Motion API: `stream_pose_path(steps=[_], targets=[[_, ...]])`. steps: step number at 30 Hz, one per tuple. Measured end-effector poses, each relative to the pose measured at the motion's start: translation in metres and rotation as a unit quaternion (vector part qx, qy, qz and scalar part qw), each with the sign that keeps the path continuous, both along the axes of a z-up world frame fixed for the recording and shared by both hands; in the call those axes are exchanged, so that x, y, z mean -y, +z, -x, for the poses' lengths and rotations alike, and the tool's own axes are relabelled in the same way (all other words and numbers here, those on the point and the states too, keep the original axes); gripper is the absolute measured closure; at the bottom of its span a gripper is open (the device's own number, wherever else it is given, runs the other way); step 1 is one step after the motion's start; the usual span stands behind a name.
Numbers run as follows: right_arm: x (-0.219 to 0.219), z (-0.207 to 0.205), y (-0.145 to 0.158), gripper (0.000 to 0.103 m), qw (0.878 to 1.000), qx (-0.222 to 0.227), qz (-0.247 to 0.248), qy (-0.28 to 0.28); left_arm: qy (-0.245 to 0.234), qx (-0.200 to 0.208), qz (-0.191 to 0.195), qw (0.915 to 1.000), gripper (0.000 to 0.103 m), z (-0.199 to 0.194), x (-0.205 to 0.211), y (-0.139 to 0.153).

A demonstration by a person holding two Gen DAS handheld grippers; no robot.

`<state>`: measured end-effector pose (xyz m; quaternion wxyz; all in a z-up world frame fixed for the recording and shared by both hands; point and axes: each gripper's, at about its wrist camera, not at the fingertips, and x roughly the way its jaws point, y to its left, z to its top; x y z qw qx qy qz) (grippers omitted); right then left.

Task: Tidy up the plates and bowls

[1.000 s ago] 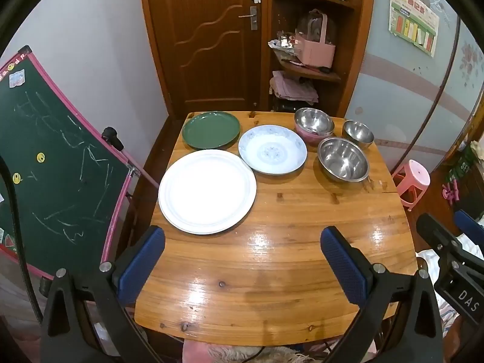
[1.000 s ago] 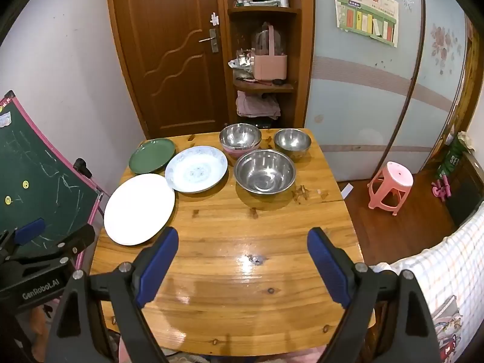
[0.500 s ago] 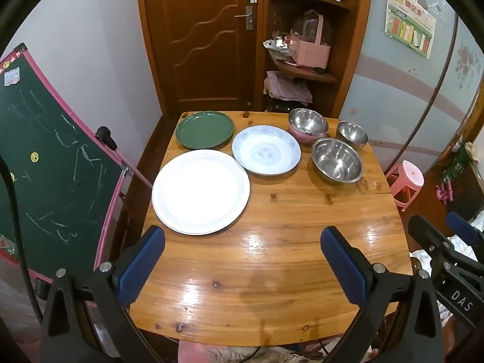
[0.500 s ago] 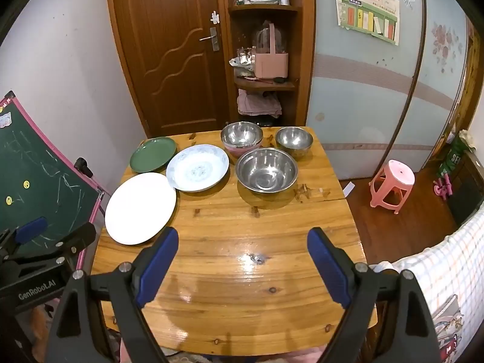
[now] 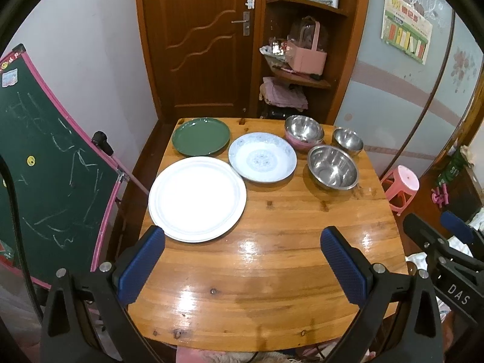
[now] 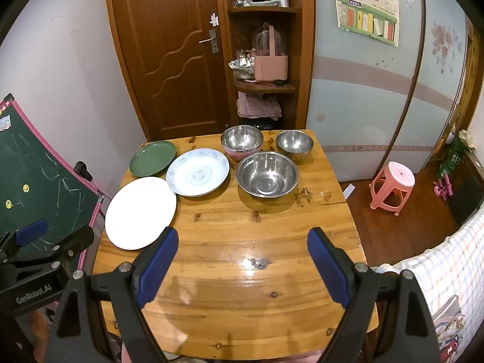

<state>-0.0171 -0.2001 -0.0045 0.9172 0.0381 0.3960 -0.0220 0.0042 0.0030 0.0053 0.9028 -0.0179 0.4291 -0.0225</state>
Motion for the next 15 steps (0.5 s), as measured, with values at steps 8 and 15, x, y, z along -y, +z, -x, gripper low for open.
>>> stream_pose_path(steps=[8, 15], targets=[[-0.002, -0.002, 0.003, 0.015, 1.0, 0.003, 0.002, 0.005, 0.019, 0.013, 0.014, 0.9996, 0.001, -0.004, -0.012, 0.002], [-0.005, -0.003, 0.008, 0.015, 1.0, 0.011, 0.009, 0.007, 0.03, 0.021, -0.004, 0.9993, 0.001, -0.007, -0.024, 0.005]])
